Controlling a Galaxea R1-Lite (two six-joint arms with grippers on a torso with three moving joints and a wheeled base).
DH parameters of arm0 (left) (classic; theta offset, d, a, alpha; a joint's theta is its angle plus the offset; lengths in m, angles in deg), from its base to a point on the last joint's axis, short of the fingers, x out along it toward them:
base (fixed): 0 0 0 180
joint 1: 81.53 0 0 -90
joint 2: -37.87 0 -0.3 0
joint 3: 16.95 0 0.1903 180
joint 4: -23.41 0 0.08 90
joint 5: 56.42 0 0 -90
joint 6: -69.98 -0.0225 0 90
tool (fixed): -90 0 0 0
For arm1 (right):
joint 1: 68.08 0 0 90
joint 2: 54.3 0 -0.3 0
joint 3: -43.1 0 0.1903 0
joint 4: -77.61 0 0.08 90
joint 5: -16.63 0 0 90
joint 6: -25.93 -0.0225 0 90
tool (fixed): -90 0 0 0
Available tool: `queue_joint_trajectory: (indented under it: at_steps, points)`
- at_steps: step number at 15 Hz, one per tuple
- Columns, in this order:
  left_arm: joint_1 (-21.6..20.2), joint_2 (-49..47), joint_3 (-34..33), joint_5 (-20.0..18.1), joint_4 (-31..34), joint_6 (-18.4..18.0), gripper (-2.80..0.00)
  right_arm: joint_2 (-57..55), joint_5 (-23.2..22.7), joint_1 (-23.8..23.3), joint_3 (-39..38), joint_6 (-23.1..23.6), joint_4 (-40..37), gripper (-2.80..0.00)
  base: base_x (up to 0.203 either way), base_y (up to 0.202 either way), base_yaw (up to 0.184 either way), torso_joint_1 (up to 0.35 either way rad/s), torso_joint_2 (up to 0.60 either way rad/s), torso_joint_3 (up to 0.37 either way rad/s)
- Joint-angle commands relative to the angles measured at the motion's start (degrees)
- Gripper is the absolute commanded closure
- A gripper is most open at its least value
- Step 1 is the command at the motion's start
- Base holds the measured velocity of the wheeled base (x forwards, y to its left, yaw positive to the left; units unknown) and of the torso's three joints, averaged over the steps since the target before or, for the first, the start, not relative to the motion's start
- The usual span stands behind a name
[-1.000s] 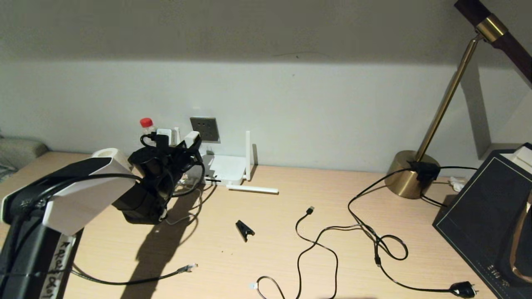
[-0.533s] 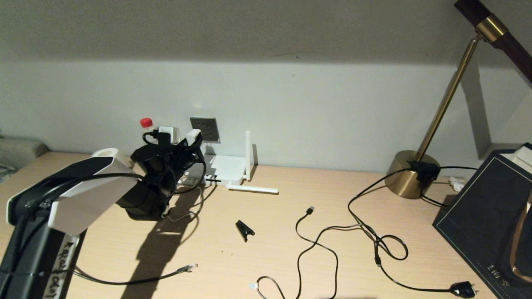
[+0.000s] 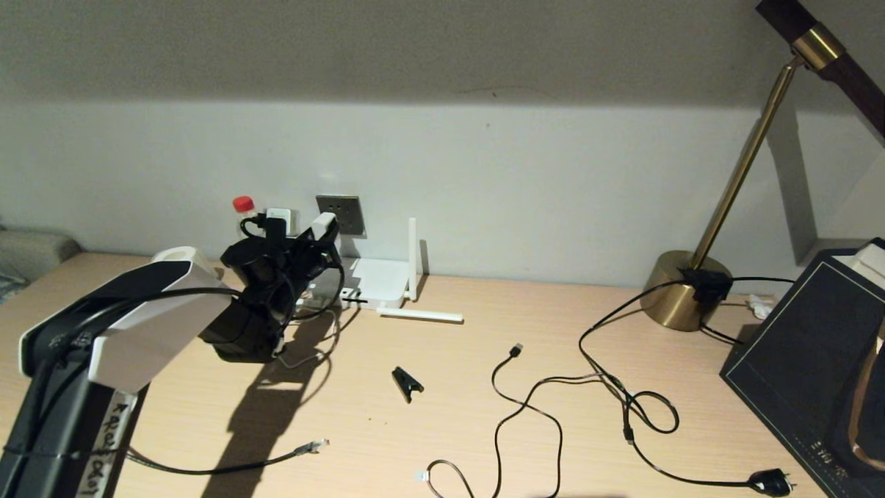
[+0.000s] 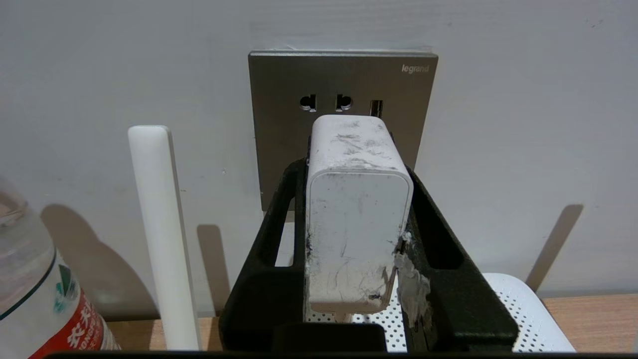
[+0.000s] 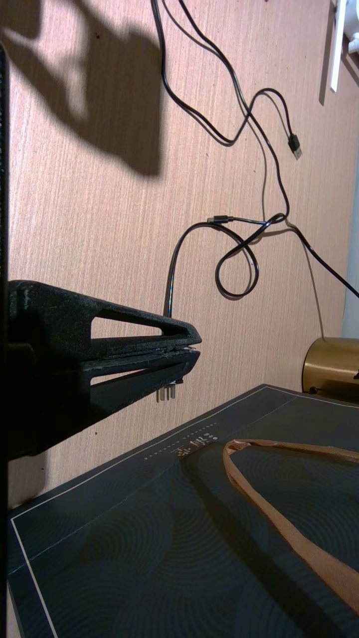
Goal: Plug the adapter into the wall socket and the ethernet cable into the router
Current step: Align plug and socket
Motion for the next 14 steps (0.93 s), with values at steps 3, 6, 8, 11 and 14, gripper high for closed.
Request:
queue_joint_trajectory:
  at_steps: [3, 6, 8, 11, 14]
  points:
    - [0.0, -1.5, 3.1, 0.0, 0.6, 0.0, 0.00, -0.1, 0.0, 0.0, 0.0, 0.0, 0.0, 0.00, 0.000, 0.000, 0.000, 0.000, 0.00, 0.000]
    - [0.0, -2.2, 4.5, 0.0, 0.9, 0.0, 0.00, -0.1, 0.0, 0.0, 0.0, 0.0, 0.0, 0.00, 0.000, 0.000, 0.000, 0.000, 0.00, 0.000]
    - [0.0, -2.6, 4.7, 0.0, 0.9, 0.0, 0.00, -0.1, 0.0, 0.0, 0.0, 0.0, 0.0, 0.00, 0.000, 0.000, 0.000, 0.000, 0.00, 0.000]
    - [0.0, -2.6, 5.0, 0.0, 1.0, 0.0, 0.00, -0.1, 0.0, 0.0, 0.0, 0.0, 0.0, 0.00, 0.000, 0.000, 0.000, 0.000, 0.00, 0.000]
    - [0.1, -2.6, 5.4, 0.0, 1.0, 0.0, 0.00, -0.1, 0.0, 0.0, 0.0, 0.0, 0.0, 0.00, 0.000, 0.000, 0.000, 0.000, 0.00, 0.000]
